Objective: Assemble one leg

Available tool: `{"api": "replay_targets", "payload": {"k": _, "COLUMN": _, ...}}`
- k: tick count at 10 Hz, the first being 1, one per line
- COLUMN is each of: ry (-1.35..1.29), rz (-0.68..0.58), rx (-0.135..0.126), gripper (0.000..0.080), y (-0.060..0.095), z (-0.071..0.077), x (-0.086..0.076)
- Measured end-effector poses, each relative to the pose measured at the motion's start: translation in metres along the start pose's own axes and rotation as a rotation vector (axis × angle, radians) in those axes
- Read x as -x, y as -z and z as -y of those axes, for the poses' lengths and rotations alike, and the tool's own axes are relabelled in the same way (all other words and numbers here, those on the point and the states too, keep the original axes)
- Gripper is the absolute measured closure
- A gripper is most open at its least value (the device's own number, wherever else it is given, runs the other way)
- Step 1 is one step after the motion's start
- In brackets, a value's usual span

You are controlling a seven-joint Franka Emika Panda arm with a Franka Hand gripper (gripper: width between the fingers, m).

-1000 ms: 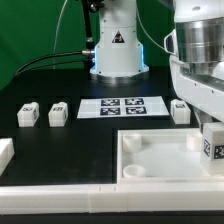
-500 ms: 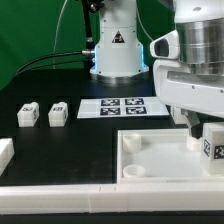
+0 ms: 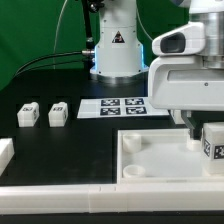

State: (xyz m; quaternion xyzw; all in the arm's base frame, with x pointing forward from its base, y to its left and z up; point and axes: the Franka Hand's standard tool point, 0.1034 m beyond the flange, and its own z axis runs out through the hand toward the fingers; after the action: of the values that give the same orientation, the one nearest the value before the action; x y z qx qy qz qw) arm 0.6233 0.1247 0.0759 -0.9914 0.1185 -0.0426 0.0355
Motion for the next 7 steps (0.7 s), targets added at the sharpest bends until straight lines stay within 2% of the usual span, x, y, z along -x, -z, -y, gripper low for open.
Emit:
{"api": "replay_targets", "payload": {"k": 5, "ry": 0.405, "rz": 0.0, "rx": 0.002, "gripper": 0.015, "y": -0.0003, "z": -0.0053, "x": -0.0035}}
{"api": "replay_targets", "payload": {"k": 6, "ry": 0.389, "rz": 0.001, "rx": 0.002, "gripper": 0.0236, "y": -0.0004, "z": -0.0053, "x": -0.0034}}
{"api": "replay_targets", "payload": {"k": 7, "ry": 0.388, "rz": 0.001, "rx": 0.002, "gripper": 0.0396, "y": -0.0006, "z": -0.0053, "x": -0.0034}}
